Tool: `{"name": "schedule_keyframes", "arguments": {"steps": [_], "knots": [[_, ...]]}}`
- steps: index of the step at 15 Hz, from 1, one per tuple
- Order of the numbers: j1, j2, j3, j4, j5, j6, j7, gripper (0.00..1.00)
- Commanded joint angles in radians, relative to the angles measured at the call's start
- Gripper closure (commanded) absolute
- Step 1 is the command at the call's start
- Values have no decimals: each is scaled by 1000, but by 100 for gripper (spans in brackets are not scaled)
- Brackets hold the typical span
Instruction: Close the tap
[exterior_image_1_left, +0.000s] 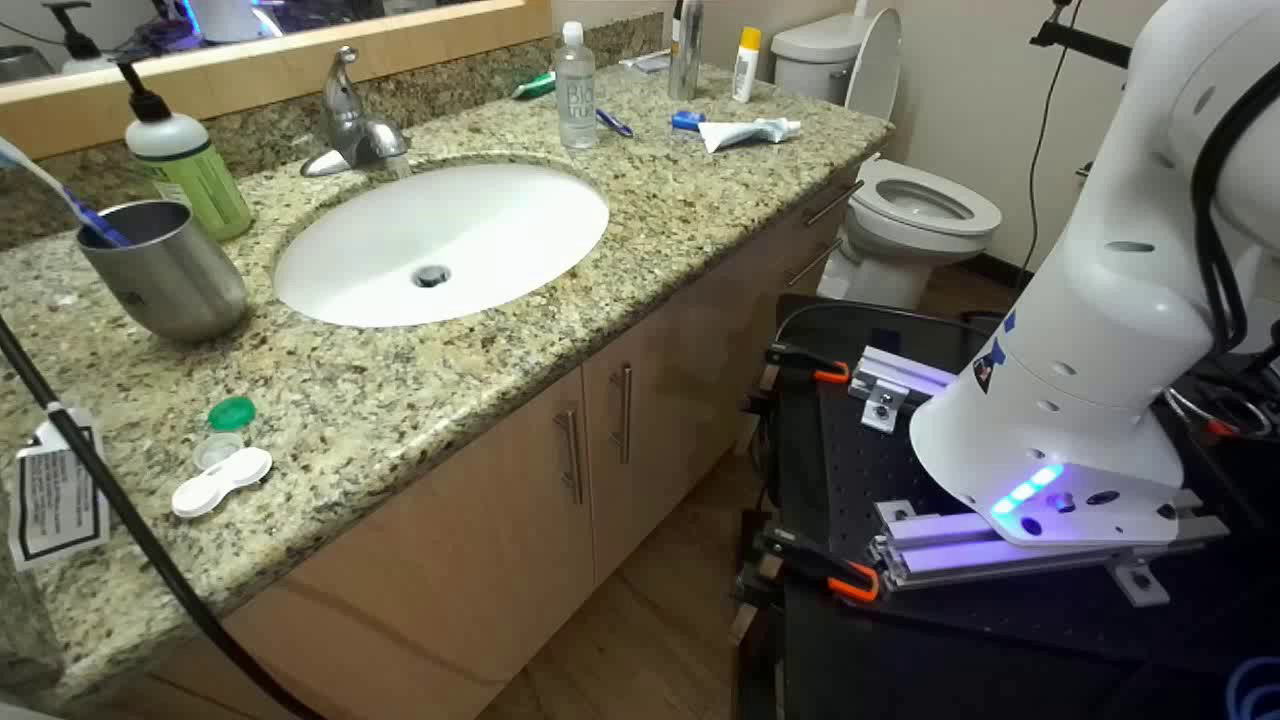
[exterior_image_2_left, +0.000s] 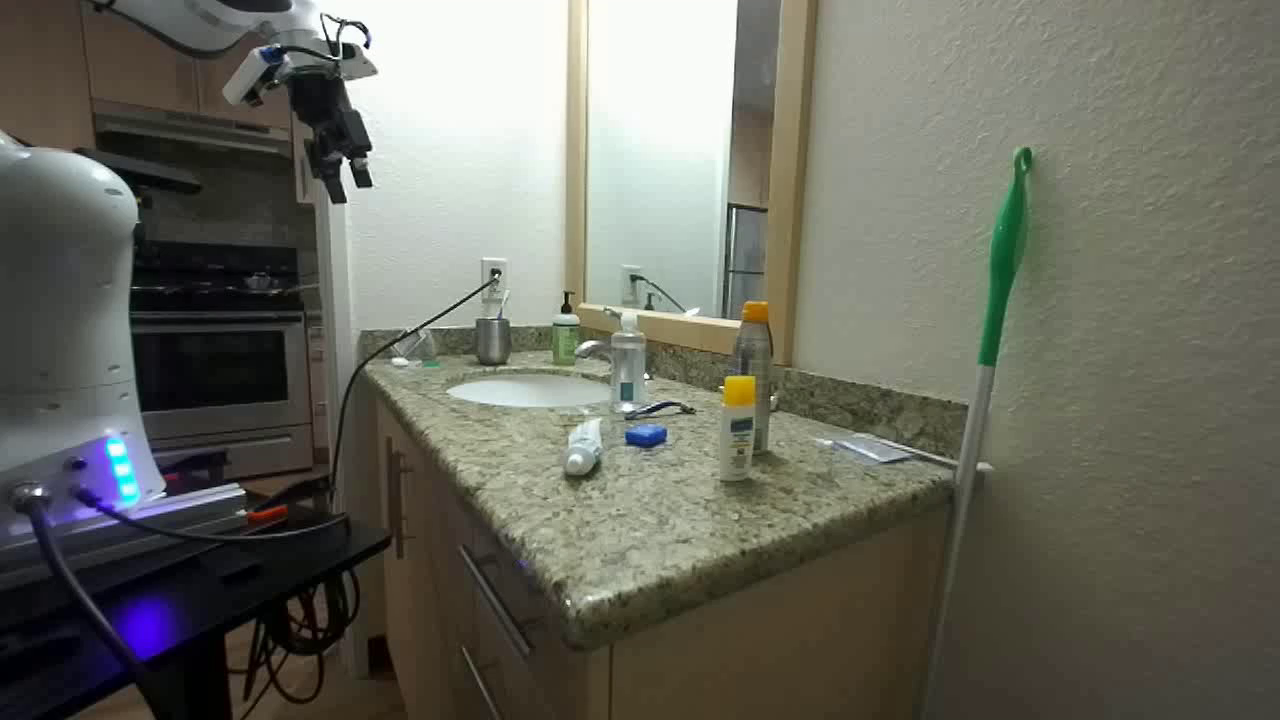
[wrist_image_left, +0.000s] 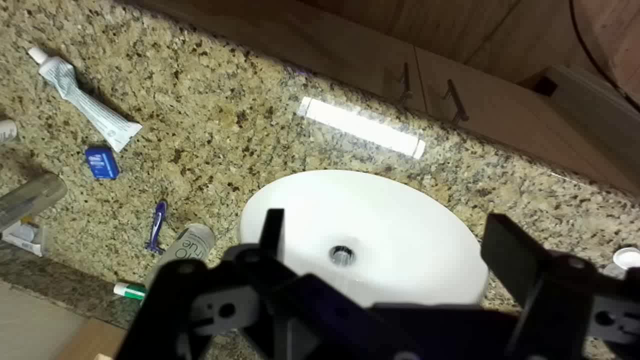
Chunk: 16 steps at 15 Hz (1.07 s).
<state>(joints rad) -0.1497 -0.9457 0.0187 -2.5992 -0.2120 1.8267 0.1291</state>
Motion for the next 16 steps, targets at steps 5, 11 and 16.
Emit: {"name": "schedule_keyframes", "arguments": {"steps": [5, 11, 16], "knots": [[-81, 151, -24, 43, -50, 83, 117, 0], [-194, 470, -164, 254, -49, 260, 221, 0], [-150, 478, -210, 305, 78, 242, 105, 0]]}}
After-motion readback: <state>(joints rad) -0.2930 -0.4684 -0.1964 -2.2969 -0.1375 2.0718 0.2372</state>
